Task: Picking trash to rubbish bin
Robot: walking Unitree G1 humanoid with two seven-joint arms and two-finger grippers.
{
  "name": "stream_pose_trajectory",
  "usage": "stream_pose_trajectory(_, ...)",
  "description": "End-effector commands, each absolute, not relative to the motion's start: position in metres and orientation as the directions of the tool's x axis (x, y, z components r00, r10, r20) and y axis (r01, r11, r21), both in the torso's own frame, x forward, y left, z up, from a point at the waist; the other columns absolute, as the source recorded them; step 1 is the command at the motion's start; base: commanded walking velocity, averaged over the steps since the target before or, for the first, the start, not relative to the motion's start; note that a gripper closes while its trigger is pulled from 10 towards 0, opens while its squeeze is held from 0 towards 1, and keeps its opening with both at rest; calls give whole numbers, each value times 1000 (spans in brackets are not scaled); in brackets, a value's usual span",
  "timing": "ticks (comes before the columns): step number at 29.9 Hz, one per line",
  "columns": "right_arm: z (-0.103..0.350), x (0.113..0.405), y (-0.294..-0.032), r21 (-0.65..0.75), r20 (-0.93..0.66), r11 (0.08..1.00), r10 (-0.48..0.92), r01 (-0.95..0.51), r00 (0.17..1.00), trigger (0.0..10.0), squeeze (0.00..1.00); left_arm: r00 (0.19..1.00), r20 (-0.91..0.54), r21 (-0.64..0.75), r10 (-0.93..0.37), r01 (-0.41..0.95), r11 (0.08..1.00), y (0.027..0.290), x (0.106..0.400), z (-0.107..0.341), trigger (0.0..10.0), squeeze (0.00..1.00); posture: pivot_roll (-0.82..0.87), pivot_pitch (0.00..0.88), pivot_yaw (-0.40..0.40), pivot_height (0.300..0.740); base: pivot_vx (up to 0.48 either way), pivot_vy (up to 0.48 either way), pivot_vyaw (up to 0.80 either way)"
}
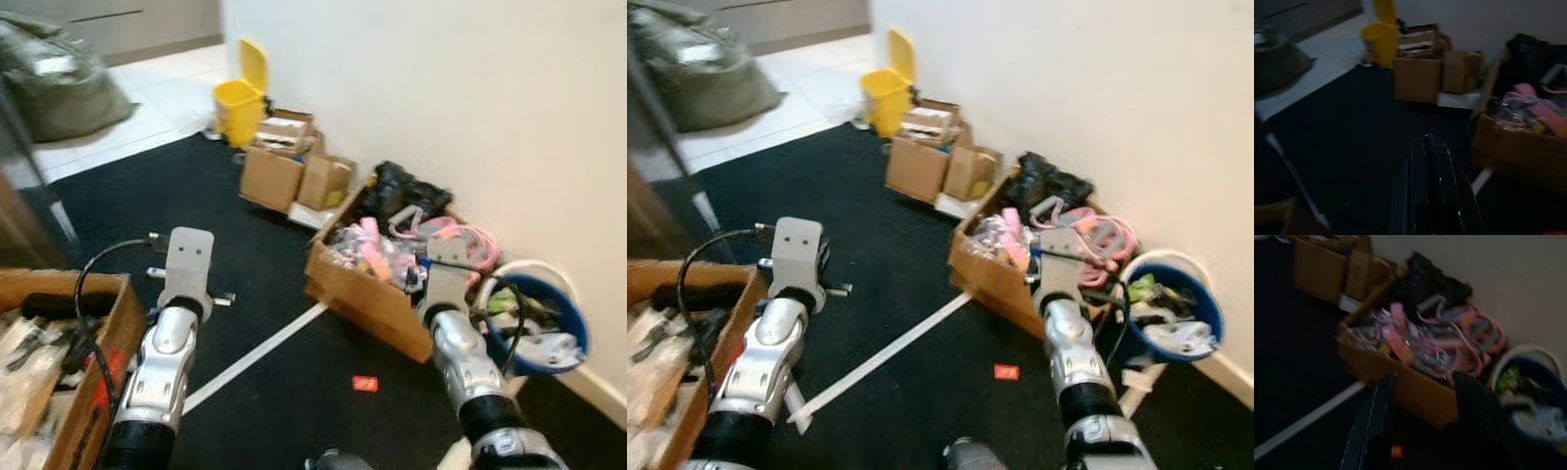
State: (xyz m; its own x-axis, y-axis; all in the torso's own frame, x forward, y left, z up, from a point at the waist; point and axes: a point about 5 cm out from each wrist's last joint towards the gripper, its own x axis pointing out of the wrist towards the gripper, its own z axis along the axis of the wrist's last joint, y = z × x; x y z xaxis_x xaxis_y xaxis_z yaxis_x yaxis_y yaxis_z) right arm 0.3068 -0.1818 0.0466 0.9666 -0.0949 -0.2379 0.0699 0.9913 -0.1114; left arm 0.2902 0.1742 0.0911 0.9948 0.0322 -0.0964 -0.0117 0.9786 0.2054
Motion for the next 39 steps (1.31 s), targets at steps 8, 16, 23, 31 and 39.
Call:
stream_pose_trajectory(8, 45, 306, -184, -113, -246, 991, -100, 74, 964, 10000, 0, 994, -106, 206, 33, -10, 979, 173, 290, 88, 10000, 0, 61, 32, -52, 740, 0, 0, -800)
stream_pose_trajectory(16, 45, 307, -185, -116, -246, 991, -100, 74, 964, 10000, 0, 996, -88, 189, 35, -18, 982, 173, 291, 91, 10000, 0, 63, 37, -48, 740, 0, 0, -800)
stream_pose_trajectory(23, 46, 308, -184, -116, -244, 991, -98, 72, 965, 10000, 0, 995, -97, 149, 37, -23, 989, 172, 292, 92, 10000, 0, 64, 42, -51, 740, 0, 0, -800)
stream_pose_trajectory(31, 48, 309, -183, -114, -245, 991, -91, 65, 965, 10000, 0, 995, -92, 161, 24, -9, 987, 171, 291, 92, 10000, 0, 62, 48, -55, 740, 0, 0, -800)
stream_pose_trajectory(39, 47, 308, -184, -115, -245, 991, -90, 64, 965, 10000, 0, 995, -97, 160, 19, -4, 987, 168, 291, 92, 10000, 0, 59, 50, -58, 740, 0, 0, -800)
